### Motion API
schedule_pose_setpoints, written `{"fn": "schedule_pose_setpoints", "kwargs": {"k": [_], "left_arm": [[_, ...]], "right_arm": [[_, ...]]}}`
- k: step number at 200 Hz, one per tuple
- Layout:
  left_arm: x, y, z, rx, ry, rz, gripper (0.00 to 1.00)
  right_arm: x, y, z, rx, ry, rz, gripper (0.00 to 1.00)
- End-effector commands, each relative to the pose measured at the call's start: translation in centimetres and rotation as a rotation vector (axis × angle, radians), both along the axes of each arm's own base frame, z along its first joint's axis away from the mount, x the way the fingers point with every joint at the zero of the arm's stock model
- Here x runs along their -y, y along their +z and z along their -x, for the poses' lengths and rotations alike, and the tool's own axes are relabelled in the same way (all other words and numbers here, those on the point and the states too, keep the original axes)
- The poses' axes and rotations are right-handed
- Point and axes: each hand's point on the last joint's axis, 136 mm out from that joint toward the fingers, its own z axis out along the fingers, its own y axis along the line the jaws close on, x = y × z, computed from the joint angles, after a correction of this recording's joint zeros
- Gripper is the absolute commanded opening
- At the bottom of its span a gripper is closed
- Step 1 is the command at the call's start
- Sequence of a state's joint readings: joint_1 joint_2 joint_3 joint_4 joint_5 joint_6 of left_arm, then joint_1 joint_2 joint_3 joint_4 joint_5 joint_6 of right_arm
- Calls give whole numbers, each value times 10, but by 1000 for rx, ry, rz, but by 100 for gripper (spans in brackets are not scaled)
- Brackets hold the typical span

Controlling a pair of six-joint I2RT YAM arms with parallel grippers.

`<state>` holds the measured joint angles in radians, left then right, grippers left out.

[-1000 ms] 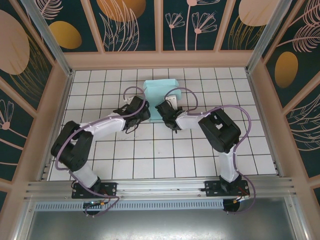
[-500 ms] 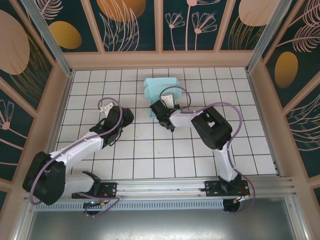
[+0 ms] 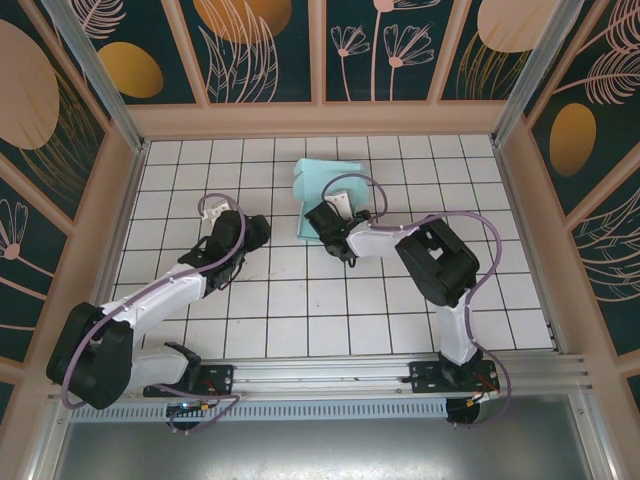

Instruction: Fold the paper box

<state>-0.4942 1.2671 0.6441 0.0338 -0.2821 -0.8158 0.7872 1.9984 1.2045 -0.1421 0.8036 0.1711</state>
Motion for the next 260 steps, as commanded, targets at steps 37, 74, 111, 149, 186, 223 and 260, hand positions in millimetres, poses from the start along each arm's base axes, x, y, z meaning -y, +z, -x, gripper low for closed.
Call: {"fn": "schedule_pose_setpoints", "kwargs": {"k": [37,74,111,149,186,223,260], "left_arm": [[15,13,-16,46,-77,-6,87],[24,12,-24,59,-108,-2,94],[75,2,-37,59,-311,112,94],[131,-17,-41,-11,-520,284,89],[156,-46,-33,-113,-565,369,86],[159,-40,-20,-101,-542,375,86],[116,-13,-38,-10,-422,147,92]], "right_arm": [[-11,46,6,18,74,-265,73],[-8,69,5,45,89,-433,74],[2,89,5,82,79,-592,71],[18,102,9,113,69,-687,70],[33,113,13,130,79,-780,69],[52,131,7,115,202,-820,69],[72,143,-9,41,349,-801,68]]}}
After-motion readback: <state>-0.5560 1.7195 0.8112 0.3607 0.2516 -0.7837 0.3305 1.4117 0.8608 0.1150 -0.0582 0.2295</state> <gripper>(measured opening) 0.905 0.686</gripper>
